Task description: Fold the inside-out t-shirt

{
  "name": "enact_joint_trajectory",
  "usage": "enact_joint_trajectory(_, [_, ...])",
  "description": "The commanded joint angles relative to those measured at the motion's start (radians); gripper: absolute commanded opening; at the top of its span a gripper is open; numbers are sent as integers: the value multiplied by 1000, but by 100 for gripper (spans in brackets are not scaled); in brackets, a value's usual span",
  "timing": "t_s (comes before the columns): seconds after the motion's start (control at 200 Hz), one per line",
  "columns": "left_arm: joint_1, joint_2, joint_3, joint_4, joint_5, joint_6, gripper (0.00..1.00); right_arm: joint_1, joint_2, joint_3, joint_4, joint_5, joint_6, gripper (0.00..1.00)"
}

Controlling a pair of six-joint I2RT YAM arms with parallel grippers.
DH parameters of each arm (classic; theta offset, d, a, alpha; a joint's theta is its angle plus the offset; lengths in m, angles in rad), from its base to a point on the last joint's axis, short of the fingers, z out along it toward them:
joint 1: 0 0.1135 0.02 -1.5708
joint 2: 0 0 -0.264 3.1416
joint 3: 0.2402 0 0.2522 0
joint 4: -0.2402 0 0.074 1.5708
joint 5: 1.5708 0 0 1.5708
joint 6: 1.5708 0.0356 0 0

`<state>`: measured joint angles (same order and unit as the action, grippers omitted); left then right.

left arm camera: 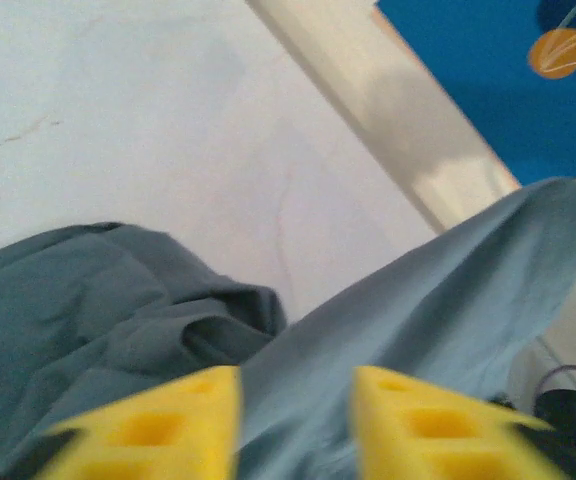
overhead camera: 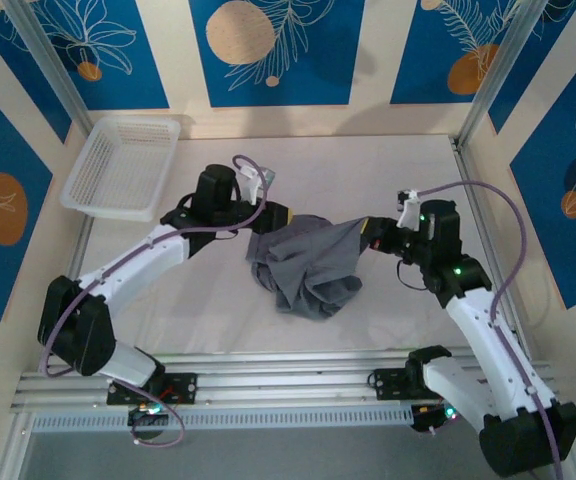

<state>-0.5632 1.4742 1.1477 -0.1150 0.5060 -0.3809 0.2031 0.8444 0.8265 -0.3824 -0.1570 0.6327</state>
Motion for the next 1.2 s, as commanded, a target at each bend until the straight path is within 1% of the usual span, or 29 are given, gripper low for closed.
enact_joint_trajectory(0.0, [-7,59,-25,-218,-130,92,66,-20,-42,21,7,-57,47,0])
enact_joint_trajectory(0.035, [-14,74,-41,-206,-105,94,75,-19,-43,24,5,-66,44,0])
enact_joint_trajectory(0.07, [-23,91,-57,-184,-56,90,83,-20,-37,28,4,-81,40,0])
enact_joint_trajectory(0.125, [-48,128,-71,-142,31,84,92,-20,-20,35,-2,-101,40,0])
enact_joint_trajectory(0.165, [-75,154,-72,-124,59,88,98,-18,-8,40,-1,-113,44,0])
enact_joint_trajectory(0.215, [-110,186,-71,-118,40,93,99,-17,5,45,0,-125,48,0])
enact_joint_trajectory(0.28, [-127,233,-67,-102,-2,79,99,-10,15,52,7,-128,48,0])
enact_joint_trajectory(0.305, [-127,248,-68,-94,-11,69,93,-9,16,57,2,-120,50,0])
enact_joint_trajectory(0.31, [-126,250,-68,-91,-13,68,91,-9,17,59,1,-118,50,0])
enact_joint_trajectory(0.315, [-127,252,-68,-91,-15,66,87,-8,17,59,0,-115,50,0])
enact_joint_trajectory(0.32, [-127,255,-68,-87,-17,65,87,-8,17,61,-1,-110,51,0])
enact_joint_trajectory(0.325, [-127,256,-68,-85,-18,63,85,-8,17,64,-4,-105,52,0])
enact_joint_trajectory(0.33, [-127,257,-69,-85,-20,61,77,-8,18,65,-6,-102,52,0])
enact_joint_trajectory(0.34, [-126,258,-69,-80,-26,59,70,-7,17,69,-11,-91,52,0])
enact_joint_trajectory(0.36, [-125,258,-70,-74,-37,55,49,-7,14,78,-23,-71,53,0])
enact_joint_trajectory(0.37, [-124,256,-71,-71,-42,54,37,-8,14,83,-32,-60,52,0])
enact_joint_trajectory(0.385, [-123,251,-71,-66,-51,52,22,-8,13,93,-45,-38,50,0])
enact_joint_trajectory(0.41, [-117,239,-71,-63,-59,50,1,-11,9,111,-69,3,44,0])
enact_joint_trajectory(0.415, [-115,234,-71,-62,-61,50,0,-9,8,114,-75,11,43,0])
enact_joint_trajectory(0.505, [-64,140,-68,-71,-79,49,0,-19,-7,188,-151,146,10,0])
enact_joint_trajectory(0.55, [-23,84,-59,-92,-78,48,0,-21,-8,223,-170,172,-13,0])
enact_joint_trajectory(0.655, [72,-30,14,-193,-95,84,0,-21,3,281,-179,136,-63,0])
enact_joint_trajectory(0.785, [126,-73,157,-343,-161,164,0,-11,9,318,-185,57,-86,0])
enact_joint_trajectory(0.875, [147,-72,196,-362,-224,173,0,13,19,356,-246,42,-131,0])
enact_joint_trajectory(0.97, [160,-32,207,-348,-278,165,0,58,47,420,-372,86,-192,0])
enact_joint_trajectory(1.09, [160,63,198,-290,-253,130,0,153,73,460,-487,204,-288,0])
enact_joint_trajectory(1.14, [160,96,183,-259,-247,109,0,212,95,475,-534,277,-314,0])
enact_joint_trajectory(1.195, [160,117,166,-233,-243,91,0,282,142,499,-586,311,-340,0])
